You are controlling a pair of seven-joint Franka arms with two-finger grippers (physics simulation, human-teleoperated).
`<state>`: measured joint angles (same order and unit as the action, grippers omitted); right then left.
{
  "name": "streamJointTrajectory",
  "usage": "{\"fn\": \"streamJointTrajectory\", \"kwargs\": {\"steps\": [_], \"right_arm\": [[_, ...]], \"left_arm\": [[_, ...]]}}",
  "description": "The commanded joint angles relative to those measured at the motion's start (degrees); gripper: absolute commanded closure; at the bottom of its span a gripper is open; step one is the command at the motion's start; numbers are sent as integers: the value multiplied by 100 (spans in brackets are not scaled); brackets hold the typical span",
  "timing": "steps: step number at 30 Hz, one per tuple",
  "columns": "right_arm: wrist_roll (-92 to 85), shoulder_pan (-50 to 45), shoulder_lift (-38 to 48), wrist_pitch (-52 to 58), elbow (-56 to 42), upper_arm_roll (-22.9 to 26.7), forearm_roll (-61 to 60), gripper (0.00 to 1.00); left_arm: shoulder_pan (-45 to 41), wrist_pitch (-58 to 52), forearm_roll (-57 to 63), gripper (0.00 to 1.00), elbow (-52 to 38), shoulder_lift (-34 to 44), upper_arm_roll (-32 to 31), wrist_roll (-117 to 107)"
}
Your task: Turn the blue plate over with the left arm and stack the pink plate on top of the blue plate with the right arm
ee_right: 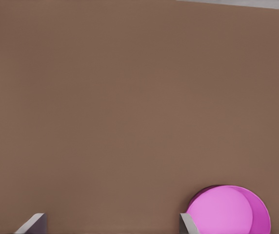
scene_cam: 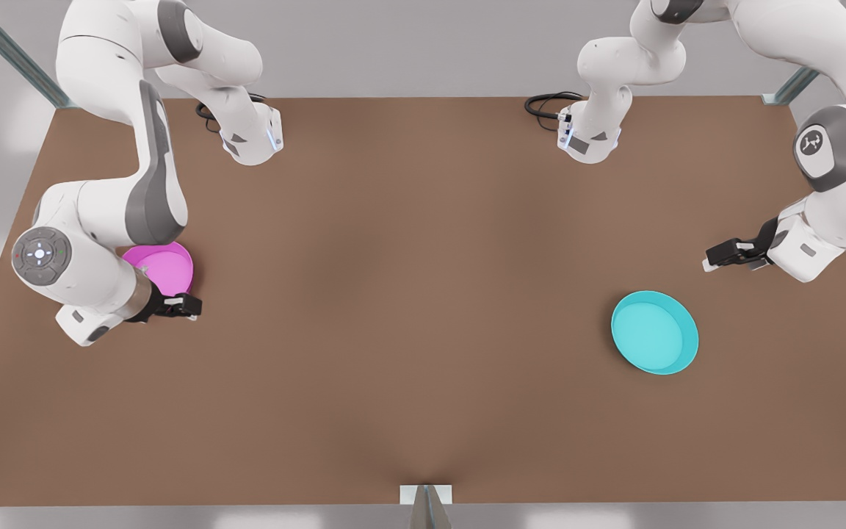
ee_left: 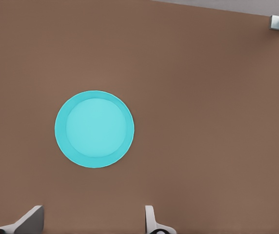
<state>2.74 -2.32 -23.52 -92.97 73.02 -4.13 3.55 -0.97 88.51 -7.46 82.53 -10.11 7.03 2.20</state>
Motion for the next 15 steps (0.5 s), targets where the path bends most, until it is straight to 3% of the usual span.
{"fn": "streamJointTrajectory", "kwargs": {"steps": [1,3,5,8,10,15], "right_arm": [[-2,4,-3,-2,-7,0,5,0],[7,-5,-4,-2,-8,0,14,0],[25,13,-4,-2,-7,0,-12,0],[25,-102,-12,-29,-16,-9,5,0],[16,-102,-12,-29,-16,-9,-4,0],[25,-181,-12,-29,-16,0,5,0]], "left_arm": [[0,0,7,0,0,0,0,0],[271,0,-28,0,0,-227,0,175],[1045,201,-396,0,0,-1176,0,887],[1925,1212,-1381,0,0,-2398,-9,1564],[1960,1968,-1785,0,35,-2873,-9,2223],[2004,3147,-1873,0,1002,-2856,-448,2408]]}}
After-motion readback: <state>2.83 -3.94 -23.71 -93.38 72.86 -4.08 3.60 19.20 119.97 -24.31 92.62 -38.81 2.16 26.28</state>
